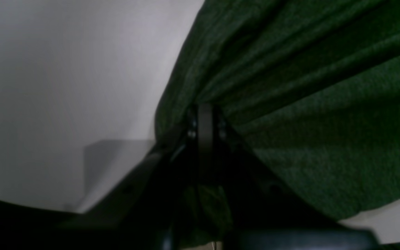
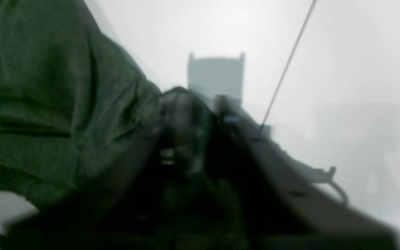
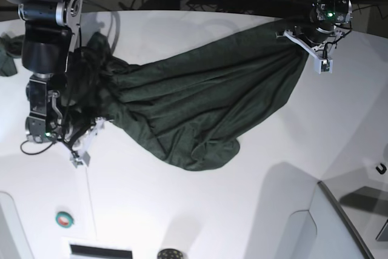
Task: Layout the t-shirt on the table in an organized manner, then fold the t-shirt properly
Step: 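Pull the gathered shirt end away from the left gripper with the right gripper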
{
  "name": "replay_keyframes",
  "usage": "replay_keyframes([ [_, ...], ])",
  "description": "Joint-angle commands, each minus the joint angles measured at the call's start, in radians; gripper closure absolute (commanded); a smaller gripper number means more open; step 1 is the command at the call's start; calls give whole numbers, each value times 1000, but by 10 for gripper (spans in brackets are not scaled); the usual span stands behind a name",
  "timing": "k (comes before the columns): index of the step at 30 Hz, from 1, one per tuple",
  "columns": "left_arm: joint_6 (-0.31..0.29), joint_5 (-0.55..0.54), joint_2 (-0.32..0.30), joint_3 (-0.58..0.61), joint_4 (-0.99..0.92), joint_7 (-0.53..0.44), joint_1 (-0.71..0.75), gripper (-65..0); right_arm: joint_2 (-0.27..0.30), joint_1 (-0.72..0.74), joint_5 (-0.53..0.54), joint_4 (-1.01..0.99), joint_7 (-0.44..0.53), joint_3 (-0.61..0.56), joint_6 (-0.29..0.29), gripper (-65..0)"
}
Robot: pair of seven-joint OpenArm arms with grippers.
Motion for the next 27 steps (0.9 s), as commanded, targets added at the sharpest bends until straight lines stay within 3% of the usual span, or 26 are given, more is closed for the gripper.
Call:
replay_keyframes([
  [1, 0, 8, -7, -1, 0, 36, 8, 0, 5, 29, 10, 17, 7, 3, 0, 0],
  [22, 0, 8, -14, -2, -4, 36, 8, 0, 57, 63, 10, 259, 12, 92, 0, -2],
  [27, 0, 8, -14, -2, -4, 36, 8, 0, 54, 70, 10, 308, 35, 220, 0, -2],
])
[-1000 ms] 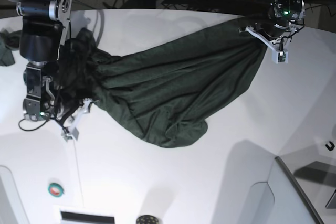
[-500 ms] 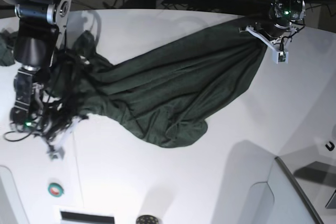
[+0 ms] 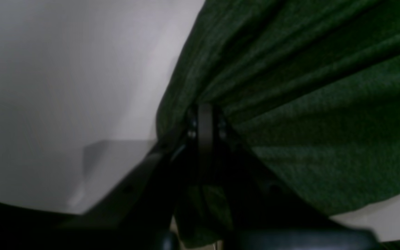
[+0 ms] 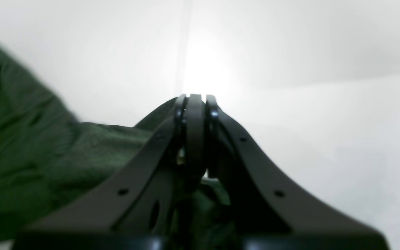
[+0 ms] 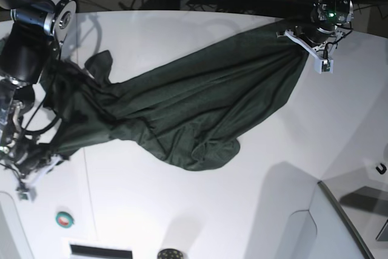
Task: Layout the t-shirt on the table in an organized manner, then fold the t-shirt properly
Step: 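Pull the gathered shirt end away from the left gripper with the right gripper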
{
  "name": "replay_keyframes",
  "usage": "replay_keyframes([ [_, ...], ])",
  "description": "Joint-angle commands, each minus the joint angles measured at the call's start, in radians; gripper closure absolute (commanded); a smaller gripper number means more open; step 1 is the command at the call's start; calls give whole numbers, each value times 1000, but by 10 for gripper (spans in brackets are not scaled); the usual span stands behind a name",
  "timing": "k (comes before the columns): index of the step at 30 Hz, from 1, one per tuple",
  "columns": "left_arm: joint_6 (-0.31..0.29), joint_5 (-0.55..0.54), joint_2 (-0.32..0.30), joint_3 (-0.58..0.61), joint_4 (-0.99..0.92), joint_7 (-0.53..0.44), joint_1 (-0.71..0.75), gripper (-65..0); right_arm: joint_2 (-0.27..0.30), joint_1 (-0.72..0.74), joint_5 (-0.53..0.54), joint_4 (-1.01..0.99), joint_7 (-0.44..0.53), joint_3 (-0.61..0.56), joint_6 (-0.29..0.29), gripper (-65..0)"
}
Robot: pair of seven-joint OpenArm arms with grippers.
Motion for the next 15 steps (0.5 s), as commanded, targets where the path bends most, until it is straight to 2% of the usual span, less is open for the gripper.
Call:
replay_keyframes([
  [1, 4, 11, -7, -2, -1, 36, 8, 0, 15, 35, 9, 25, 37, 15, 1, -2],
  [8, 4, 11, -7, -2, -1, 36, 8, 0, 18, 39, 12, 43, 63, 67, 10, -2],
  [15, 4, 11, -7, -2, -1, 36, 10, 0, 9, 26, 12, 128, 158, 60, 10, -2],
])
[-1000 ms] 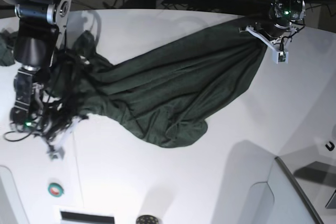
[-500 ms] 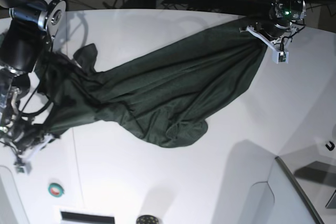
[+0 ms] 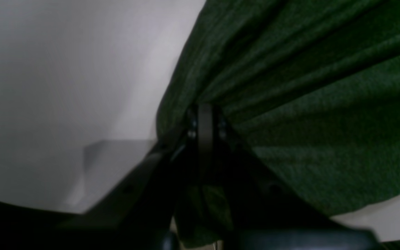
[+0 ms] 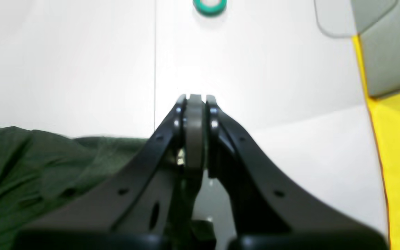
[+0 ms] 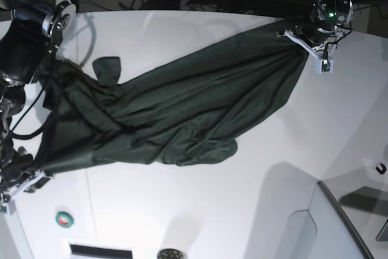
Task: Layout the t-shirt on the table in an organized manner, then fold the t-shirt properly
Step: 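Pull the gathered shirt end away from the left gripper with the right gripper, then lift the shirt end with the right gripper and shake it out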
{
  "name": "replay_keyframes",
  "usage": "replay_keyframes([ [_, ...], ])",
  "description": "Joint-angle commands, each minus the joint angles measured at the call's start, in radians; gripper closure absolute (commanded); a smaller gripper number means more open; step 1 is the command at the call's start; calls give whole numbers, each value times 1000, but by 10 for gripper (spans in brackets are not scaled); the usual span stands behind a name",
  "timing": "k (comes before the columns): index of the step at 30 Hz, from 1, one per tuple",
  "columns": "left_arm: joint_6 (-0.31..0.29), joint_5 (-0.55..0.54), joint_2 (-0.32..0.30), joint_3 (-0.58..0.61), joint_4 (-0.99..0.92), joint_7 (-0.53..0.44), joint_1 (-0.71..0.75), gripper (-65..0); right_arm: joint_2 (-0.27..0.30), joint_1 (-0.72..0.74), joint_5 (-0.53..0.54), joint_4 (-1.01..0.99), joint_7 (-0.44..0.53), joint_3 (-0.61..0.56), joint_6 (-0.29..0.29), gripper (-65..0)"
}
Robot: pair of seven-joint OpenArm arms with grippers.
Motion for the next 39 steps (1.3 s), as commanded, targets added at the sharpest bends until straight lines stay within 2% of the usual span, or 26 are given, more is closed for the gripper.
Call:
replay_keyframes([
  [1, 4, 11, -7, -2, 0, 36, 9, 0, 10, 24, 12, 31, 21, -2, 7, -2],
  [3, 4, 11, -7, -2, 0, 36, 9, 0, 9, -4, 14, 48, 10, -7, 7, -2],
  [5, 4, 11, -7, -2, 0, 36, 9, 0, 1, -47, 14, 83, -25, -62, 13, -2],
  [9, 4, 11, -7, -2, 4, 36, 6, 0, -56, -202, 14, 197, -62, -156, 88, 0],
  [16, 4, 11, -5, -2, 4, 36, 5, 0, -129, -421, 12, 230, -60, -246, 91, -11],
  [18, 4, 11, -5, -2, 6, 36, 6, 0, -129, -444, 12, 233, -63, -268, 91, -57],
  [22, 4, 11, -5, -2, 6, 36, 8, 0, -123, -438, 10, 289, -118, -269, 89, -248],
  [24, 4, 11, -7, -2, 6, 36, 8, 0, -120, -394, 7, 322, -123, -269, 88, -297],
  [25, 4, 11, -7, -2, 6, 36, 8, 0, -112, -363, 7, 324, -125, -269, 74, -300],
  [27, 4, 11, -7, -2, 6, 36, 8, 0, -80, -277, 7, 266, -125, -277, 4, -305],
  [30, 4, 11, -7, -2, 6, 36, 9, 0, -48, -116, 7, 40, -117, -276, -79, -303],
  [32, 4, 11, -7, -2, 6, 36, 9, 0, -28, -27, 7, -126, -108, -271, -92, -300],
  [35, 4, 11, -7, -2, 6, 36, 9, 0, -5, 37, 7, -288, -23, -271, -105, -299],
  [38, 4, 11, -7, -2, 6, 36, 11, 0, 13, 56, 7, -377, 29, -277, -174, -299],
  [39, 4, 11, -7, -2, 6, 36, 11, 0, 16, 56, 7, -394, 38, -277, -181, -299],
])
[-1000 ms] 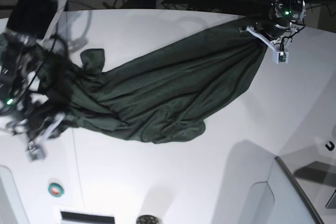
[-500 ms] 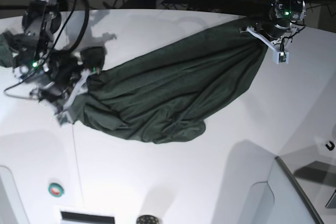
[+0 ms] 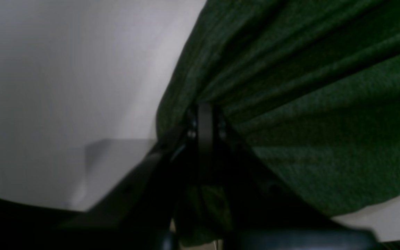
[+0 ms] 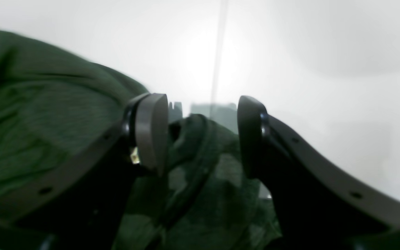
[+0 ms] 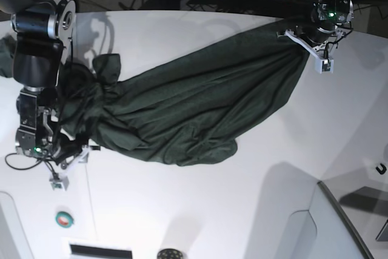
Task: Layout the t-shirt on the table in an organized manner, then fold the t-shirt properly
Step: 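Lift the shirt end with the right gripper and shake it out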
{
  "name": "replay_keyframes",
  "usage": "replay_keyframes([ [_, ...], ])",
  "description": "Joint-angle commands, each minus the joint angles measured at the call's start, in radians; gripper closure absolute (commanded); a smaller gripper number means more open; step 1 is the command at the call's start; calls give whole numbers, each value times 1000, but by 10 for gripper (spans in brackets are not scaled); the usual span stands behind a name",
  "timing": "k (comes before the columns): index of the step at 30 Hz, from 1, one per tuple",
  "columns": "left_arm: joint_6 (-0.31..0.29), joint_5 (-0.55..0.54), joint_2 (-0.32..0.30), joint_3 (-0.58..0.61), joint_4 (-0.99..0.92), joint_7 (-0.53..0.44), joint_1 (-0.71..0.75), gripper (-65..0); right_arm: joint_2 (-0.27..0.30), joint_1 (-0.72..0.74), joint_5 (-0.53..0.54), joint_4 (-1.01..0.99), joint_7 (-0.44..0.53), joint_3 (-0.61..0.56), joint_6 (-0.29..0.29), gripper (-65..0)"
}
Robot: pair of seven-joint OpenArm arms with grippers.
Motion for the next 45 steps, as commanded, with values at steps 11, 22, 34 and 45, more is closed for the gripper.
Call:
replay_keyframes([
  [11, 1, 9, -6, -2, 2, 34, 15, 0, 16, 13, 6, -19, 12, 8, -7, -8],
  [22, 1, 9, -6, -2, 2, 34, 15, 0, 7, 4, 9, 190, -104, 72, -7, -9],
  [34, 1, 9, -6, -2, 2, 34, 11, 0, -12, 2, 9, 17, -27, 70, -7, -318],
  [45, 1, 9, -6, -2, 2, 34, 14, 0, -10, -1, 9, 24, -23, 75, -7, -5],
])
